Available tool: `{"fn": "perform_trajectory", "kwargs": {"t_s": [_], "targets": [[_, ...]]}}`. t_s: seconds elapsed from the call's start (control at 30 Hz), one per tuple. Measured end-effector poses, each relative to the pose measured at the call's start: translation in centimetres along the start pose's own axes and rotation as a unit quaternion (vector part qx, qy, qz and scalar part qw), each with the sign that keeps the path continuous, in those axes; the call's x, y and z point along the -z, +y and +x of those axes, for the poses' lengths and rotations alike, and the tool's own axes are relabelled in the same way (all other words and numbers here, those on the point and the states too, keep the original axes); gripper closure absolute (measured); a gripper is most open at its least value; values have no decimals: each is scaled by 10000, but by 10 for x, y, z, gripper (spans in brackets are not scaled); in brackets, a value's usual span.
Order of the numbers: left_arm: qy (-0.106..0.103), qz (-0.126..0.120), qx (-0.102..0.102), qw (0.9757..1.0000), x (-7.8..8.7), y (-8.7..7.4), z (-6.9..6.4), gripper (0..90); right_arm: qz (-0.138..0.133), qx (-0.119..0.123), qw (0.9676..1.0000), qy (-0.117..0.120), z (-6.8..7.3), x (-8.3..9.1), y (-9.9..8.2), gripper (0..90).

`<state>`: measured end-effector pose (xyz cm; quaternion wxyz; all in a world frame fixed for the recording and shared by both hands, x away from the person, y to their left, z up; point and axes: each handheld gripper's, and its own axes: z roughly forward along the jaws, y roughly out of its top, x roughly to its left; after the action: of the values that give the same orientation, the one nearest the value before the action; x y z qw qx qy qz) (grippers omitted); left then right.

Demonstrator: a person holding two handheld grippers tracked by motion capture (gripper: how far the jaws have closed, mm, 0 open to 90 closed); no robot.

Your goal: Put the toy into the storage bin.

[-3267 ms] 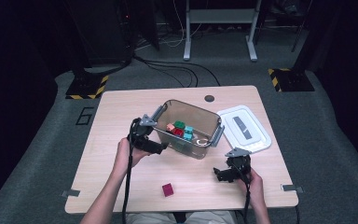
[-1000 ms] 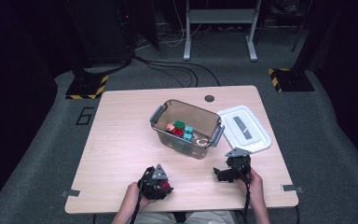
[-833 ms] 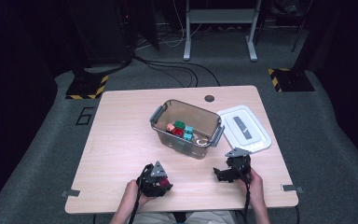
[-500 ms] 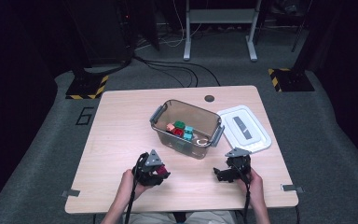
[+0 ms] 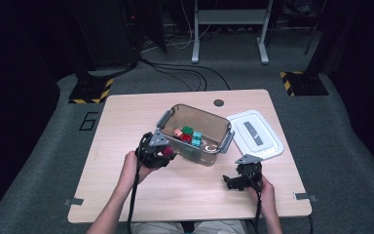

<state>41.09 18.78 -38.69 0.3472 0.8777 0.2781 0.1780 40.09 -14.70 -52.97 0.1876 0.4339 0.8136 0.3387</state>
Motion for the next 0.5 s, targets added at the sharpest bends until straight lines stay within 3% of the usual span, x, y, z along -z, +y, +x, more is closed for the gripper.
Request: {"fn": "perform_trajectory", "kwargs": {"t_s": [0.23, 0.5], "targets": [[156, -77, -107, 9998, 2, 26, 15, 588, -1, 0, 10000, -1, 0, 0, 0, 0], [239, -159, 73, 9996, -6, 49, 32, 587, -1, 0, 10000, 0, 0, 0, 0, 0]]}}
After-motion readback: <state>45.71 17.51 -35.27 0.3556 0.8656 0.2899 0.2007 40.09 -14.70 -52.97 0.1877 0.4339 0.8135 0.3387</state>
